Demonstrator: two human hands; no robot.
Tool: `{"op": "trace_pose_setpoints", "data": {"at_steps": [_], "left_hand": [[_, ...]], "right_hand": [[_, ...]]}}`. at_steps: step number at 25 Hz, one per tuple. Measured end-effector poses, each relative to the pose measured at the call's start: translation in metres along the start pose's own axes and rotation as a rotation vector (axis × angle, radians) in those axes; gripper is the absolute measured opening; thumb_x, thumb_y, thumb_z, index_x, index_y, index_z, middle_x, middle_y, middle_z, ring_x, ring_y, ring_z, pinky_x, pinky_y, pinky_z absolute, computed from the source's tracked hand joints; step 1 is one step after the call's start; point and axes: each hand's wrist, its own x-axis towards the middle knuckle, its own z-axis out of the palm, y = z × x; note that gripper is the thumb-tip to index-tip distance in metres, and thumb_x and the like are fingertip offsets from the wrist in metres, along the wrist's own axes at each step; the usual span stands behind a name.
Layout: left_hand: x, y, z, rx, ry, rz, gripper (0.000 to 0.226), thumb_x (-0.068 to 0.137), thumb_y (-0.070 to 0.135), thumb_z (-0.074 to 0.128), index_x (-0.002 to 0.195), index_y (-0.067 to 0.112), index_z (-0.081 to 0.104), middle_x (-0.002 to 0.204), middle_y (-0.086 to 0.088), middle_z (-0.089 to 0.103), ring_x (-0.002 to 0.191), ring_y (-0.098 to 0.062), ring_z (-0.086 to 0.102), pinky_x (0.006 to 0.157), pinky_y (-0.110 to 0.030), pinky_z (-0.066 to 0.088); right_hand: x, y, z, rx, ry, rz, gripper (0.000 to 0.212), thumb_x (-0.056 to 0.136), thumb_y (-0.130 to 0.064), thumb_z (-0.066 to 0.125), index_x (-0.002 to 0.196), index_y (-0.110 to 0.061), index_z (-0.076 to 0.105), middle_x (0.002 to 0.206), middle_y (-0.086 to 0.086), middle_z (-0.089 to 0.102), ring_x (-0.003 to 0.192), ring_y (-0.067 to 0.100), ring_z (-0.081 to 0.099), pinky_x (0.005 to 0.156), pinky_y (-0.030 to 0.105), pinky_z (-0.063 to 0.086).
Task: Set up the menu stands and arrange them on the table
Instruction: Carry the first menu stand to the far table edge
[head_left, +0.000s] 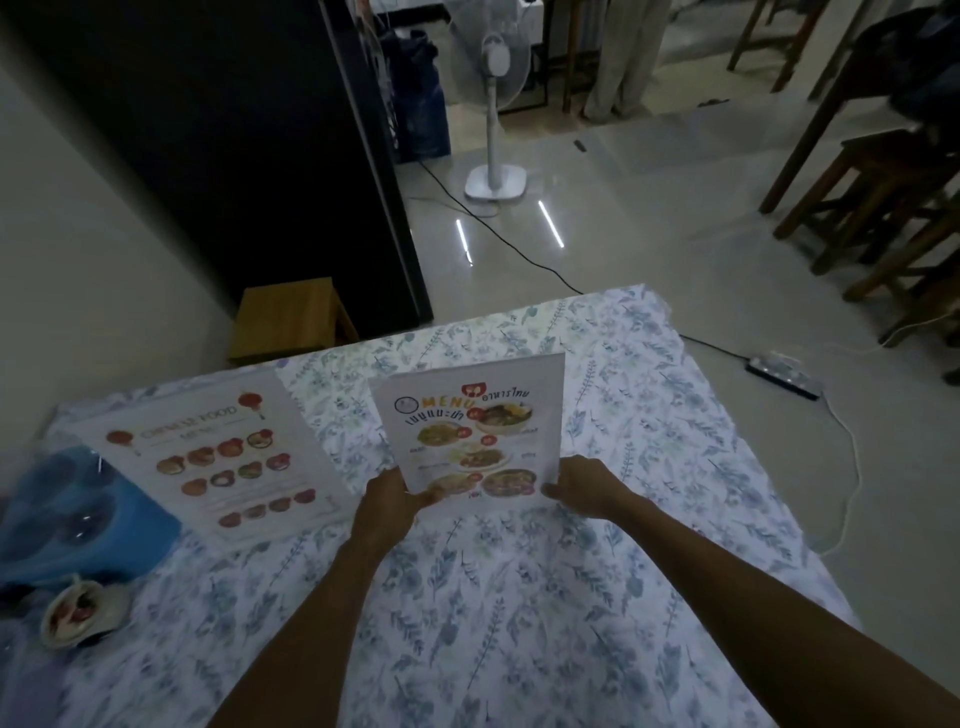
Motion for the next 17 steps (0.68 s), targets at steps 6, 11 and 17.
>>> {"op": "trace_pose_setpoints", "data": {"at_steps": [6,11,17], "left_hand": [[0.002,0.008,-0.01,0.031,-0.049,0.065,0.056,0.075,0.043,0.084,0.12,0.013,0.07,0.115,-0.008,0.075,0.097,-0.025,0.07,0.081,-0.037,0.057],[0.006,0.041,-0.017,0.039,-0.053,0.18,0.057,0.075,0.041,0.084,0.124,0.015,0.07,0.12,-0.007,0.073,0.102,-0.026,0.07,0.086,-0.041,0.058],[0.021,0.106,-0.002,0.104,-0.072,0.312,0.056,0.079,0.043,0.08,0.129,0.022,0.066,0.122,-0.003,0.073,0.093,-0.021,0.068,0.068,-0.03,0.051]], "right_hand": [[-0.027,-0.007,-0.016,0.053,0.077,0.019,0.036,0.097,-0.031,0.057,0.127,-0.011,0.063,0.116,0.014,0.072,0.103,0.03,0.069,0.09,0.037,0.056],[-0.058,-0.012,-0.039,0.08,0.232,0.01,0.036,0.098,-0.026,0.057,0.129,-0.012,0.065,0.115,0.015,0.073,0.099,0.029,0.071,0.087,0.036,0.057],[-0.077,0.009,-0.086,0.069,0.386,0.042,0.032,0.097,-0.025,0.058,0.125,-0.013,0.069,0.112,0.014,0.075,0.097,0.029,0.07,0.085,0.037,0.057]]}}
